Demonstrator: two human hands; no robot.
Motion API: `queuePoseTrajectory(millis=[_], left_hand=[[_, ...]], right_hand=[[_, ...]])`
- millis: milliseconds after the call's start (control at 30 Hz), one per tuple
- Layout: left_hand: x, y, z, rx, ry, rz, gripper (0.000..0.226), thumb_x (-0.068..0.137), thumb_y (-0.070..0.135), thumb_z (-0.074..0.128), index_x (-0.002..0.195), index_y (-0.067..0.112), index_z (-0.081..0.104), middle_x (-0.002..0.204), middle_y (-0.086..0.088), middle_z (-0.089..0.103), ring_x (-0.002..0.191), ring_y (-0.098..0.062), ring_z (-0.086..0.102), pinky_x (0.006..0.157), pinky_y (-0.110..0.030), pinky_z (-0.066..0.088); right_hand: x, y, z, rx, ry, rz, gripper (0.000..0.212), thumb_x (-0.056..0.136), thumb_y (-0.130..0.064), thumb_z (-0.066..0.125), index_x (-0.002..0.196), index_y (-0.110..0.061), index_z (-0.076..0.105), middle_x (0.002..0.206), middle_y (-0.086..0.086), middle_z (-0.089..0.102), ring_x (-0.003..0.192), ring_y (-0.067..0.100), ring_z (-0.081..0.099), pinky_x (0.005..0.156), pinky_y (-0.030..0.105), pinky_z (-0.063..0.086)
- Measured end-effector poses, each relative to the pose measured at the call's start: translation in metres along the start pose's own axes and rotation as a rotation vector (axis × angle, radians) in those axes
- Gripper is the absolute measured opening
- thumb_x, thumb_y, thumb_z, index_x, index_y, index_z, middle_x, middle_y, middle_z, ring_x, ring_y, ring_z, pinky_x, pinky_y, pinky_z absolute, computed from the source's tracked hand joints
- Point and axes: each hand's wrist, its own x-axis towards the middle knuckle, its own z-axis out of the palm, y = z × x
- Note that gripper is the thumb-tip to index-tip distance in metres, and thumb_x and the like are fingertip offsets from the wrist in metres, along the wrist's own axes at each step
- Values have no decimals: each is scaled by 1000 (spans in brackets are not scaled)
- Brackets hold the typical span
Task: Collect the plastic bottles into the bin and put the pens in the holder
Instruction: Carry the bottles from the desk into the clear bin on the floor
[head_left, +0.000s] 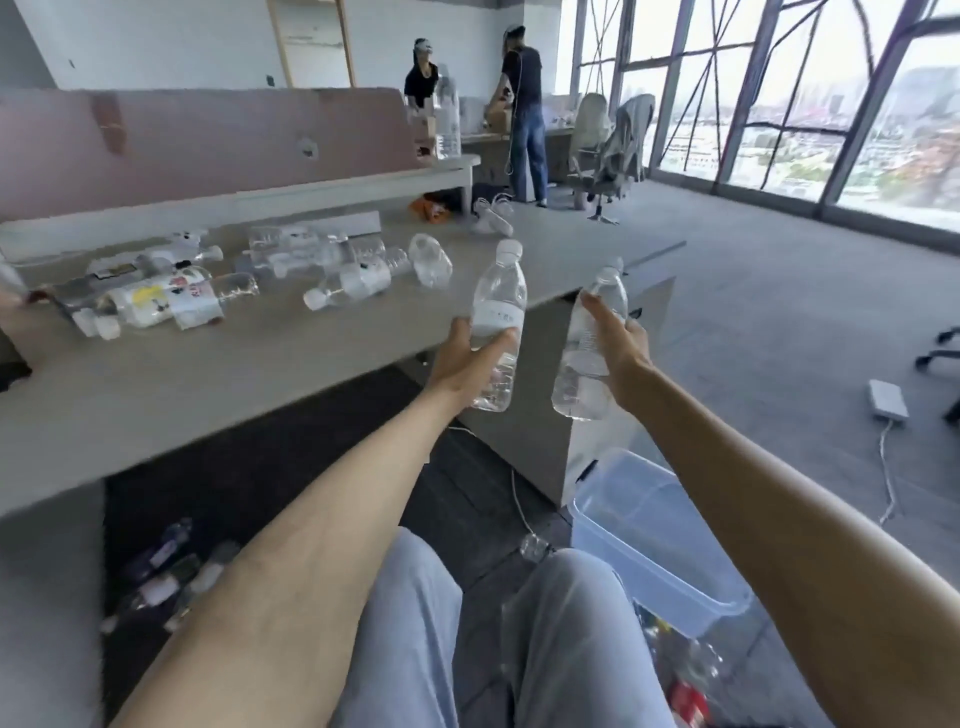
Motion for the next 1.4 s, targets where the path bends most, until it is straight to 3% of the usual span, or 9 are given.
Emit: queuePoseTrajectory(millis=[100,167,367,533,700,800,933,1167,1400], left_hand=[[-2,-25,59,-53,-128,-116,60,73,52,67,120,21,47,105,3,63,62,-6,66,45,-14,48],[0,-42,98,-94,-198,-195,55,79,44,68,122,18,46,105,-3,63,62,-9,62,43,-17,48],[20,-103,193,-74,-386,-349,65,85,39,66,137,14,34,105,-2,57,78,-15,62,54,-28,53],[40,-158,245,48,-431,-436,74,84,46,64,142,15,32,114,-3,56,88,-16,59,57,-27,52],[63,-204,275,131,-492,-501,81,82,52,63,146,19,26,124,-2,51,99,-22,56,65,-30,55],[72,-225,289,158,-499,-527,80,82,49,63,146,19,26,131,-6,52,109,-25,56,73,-36,57],[78,-243,304,168,-557,-539,77,83,40,62,145,16,23,123,-5,49,104,-21,52,56,-25,42],[78,-260,336,194,-635,-561,79,84,38,62,144,18,16,107,4,44,95,-14,49,84,-37,40],[80,-248,393,333,-715,-496,86,89,44,58,152,15,6,154,-12,30,135,-34,36,110,-45,32]], right_hand=[[12,42,-53,31,69,175,64,65,-57,80,112,-17,63,101,3,63,93,22,63,83,47,57],[22,69,-85,92,98,254,76,66,-50,82,126,-13,55,114,10,62,105,29,63,73,46,61],[50,162,-170,207,255,442,46,75,-37,68,116,-16,61,110,10,64,96,29,64,55,36,57],[67,244,-223,50,358,537,51,86,-36,65,126,-5,59,111,20,65,100,37,63,93,57,51],[96,285,-246,-98,325,610,47,88,-35,62,122,-2,60,104,20,67,89,33,63,85,46,50],[121,299,-251,-139,308,637,55,86,-33,59,132,-5,50,120,21,63,100,36,63,89,48,49],[145,314,-261,-236,367,619,80,84,-31,61,152,-8,27,152,18,39,132,41,46,105,55,42],[123,329,-279,-566,406,595,59,93,-24,54,148,-8,40,146,17,51,132,35,49,109,40,38],[74,317,-308,-663,354,545,47,92,-22,57,137,-8,54,133,13,63,122,30,58,101,39,43]])
